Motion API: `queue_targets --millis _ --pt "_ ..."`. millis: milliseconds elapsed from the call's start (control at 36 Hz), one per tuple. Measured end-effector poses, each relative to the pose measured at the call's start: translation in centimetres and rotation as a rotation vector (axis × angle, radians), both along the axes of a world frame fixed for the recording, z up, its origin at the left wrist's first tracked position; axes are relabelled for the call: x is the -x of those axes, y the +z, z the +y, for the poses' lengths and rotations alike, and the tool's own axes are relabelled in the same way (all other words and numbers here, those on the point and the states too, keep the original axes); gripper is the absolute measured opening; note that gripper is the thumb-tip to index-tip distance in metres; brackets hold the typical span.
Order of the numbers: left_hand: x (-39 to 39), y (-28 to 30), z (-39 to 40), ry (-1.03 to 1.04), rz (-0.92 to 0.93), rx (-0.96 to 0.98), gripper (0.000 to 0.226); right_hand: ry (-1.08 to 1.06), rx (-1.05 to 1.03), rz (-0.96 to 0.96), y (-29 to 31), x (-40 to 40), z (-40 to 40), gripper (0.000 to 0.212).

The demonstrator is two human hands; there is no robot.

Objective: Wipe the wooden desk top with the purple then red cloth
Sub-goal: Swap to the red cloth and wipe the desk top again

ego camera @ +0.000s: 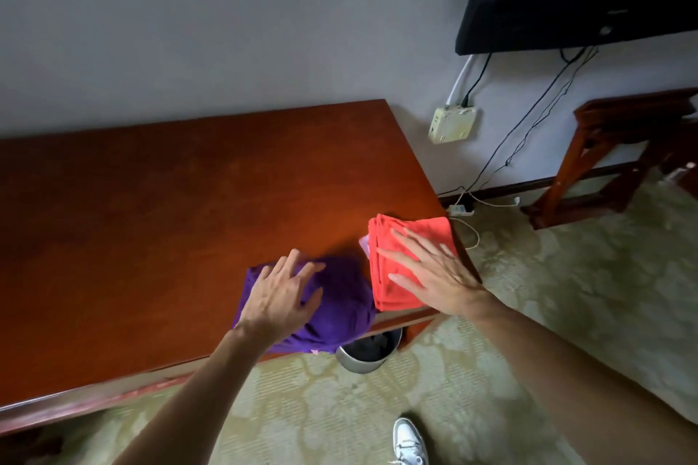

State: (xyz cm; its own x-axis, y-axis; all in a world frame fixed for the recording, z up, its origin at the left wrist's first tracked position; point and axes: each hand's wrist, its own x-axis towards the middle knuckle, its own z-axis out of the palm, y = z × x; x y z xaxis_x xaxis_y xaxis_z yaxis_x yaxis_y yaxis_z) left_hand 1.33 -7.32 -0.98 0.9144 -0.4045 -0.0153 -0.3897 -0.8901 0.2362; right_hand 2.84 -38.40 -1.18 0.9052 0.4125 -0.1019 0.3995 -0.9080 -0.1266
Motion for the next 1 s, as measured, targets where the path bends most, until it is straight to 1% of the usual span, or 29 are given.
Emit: queue_targets --millis 56,167,278,361,472,556,750,806,861,944,1000 --pt "-1.8 -0.8 -1.0 0.004 -0.009 0.004 0.049 0.066 0.008 -0.041 -0.9 -1.7 -0.1 0.060" --pt "-5.2 -2.4 -2.9 0.059 0.031 0.034 0.053 0.228 0.075 -0.043 -3.9 -3.8 -0.9 0.063" --pt "-8.6 -3.7 -3.6 0.107 0.016 0.066 0.056 0.305 0.052 -0.096 -5.3 -5.8 -2.0 0.063" --pt "-11.4 -4.5 -3.8 0.129 0.048 0.090 0.058 0.412 0.031 -0.083 -5.3 -8.1 -2.5 0.063" --pt "-14.6 -5.0 -3.5 0.082 0.053 0.017 0.059 0.557 0.036 -0.082 -5.2 -13.2 -3.8 0.063" --pt "-15.4 -5.4 -2.7 0.056 0.038 -0.010 0.055 0.616 0.058 -0.083 -5.2 -18.3 -4.0 0.063" --pt "-15.3 -6.3 -1.1 0.131 0.040 0.073 0.055 0.649 0.098 -0.119 -5.3 -30.6 -3.3 0.063" --pt "-15.3 -6.5 -0.8 0.154 0.051 0.068 0.055 0.655 0.096 -0.113 -5.4 -34.2 -2.5 0.063" --pt "-15.3 -6.8 -0.8 0.144 0.063 0.054 0.055 0.598 0.094 -0.093 -5.4 -37.7 -1.9 0.064" --pt "-15.5 -7.0 -0.5 0.139 0.079 0.056 0.054 0.416 0.094 -0.066 -5.3 -42.4 -1.1 0.068" --pt "-15.7 -7.0 -0.4 0.131 0.071 0.054 0.054 0.339 0.083 -0.059 -5.1 -44.9 -0.5 0.070"
